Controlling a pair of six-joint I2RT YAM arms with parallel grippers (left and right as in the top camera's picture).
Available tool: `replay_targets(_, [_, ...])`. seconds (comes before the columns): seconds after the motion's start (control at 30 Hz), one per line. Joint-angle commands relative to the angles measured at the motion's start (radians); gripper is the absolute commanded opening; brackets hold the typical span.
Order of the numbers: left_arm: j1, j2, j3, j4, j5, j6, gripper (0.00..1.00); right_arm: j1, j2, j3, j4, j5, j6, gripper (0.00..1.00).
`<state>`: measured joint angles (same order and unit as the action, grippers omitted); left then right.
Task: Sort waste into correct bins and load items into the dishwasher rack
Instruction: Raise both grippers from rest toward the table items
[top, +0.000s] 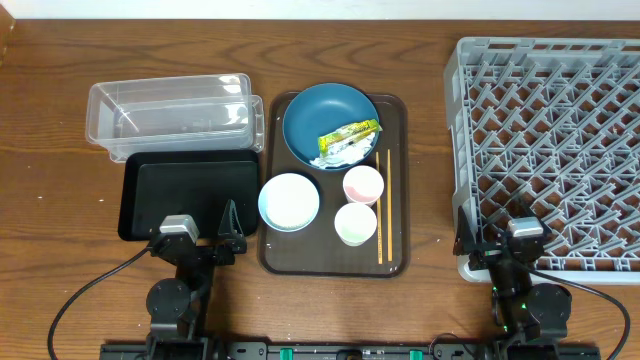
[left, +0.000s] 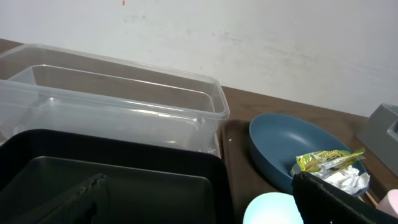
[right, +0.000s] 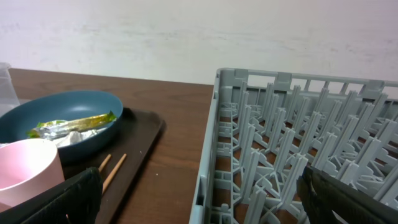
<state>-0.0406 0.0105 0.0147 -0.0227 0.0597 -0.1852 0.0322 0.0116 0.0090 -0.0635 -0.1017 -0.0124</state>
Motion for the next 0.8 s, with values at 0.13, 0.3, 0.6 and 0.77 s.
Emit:
replay_targets(0.13, [0.005, -0.006, -0.010, -0.044, -0.008, 0.009, 0.96, 0.010, -0.002, -0.003, 0.000, -0.003, -0.015, 0.99])
replay_targets(0.3, [0.005, -0.006, -0.010, -0.044, -0.008, 0.009, 0.96, 0.010, -0.002, -0.003, 0.000, -0.003, -0.015, 0.99])
replay_targets(0.6, [0.005, -0.006, -0.010, -0.044, -0.008, 0.009, 0.96, 0.010, -0.002, -0.003, 0.000, -0.003, -0.015, 0.99])
replay_targets(0.77, [0.005, -0.006, -0.010, -0.044, -0.008, 0.009, 0.96, 0.010, -0.002, -0.003, 0.000, -0.003, -0.015, 0.99])
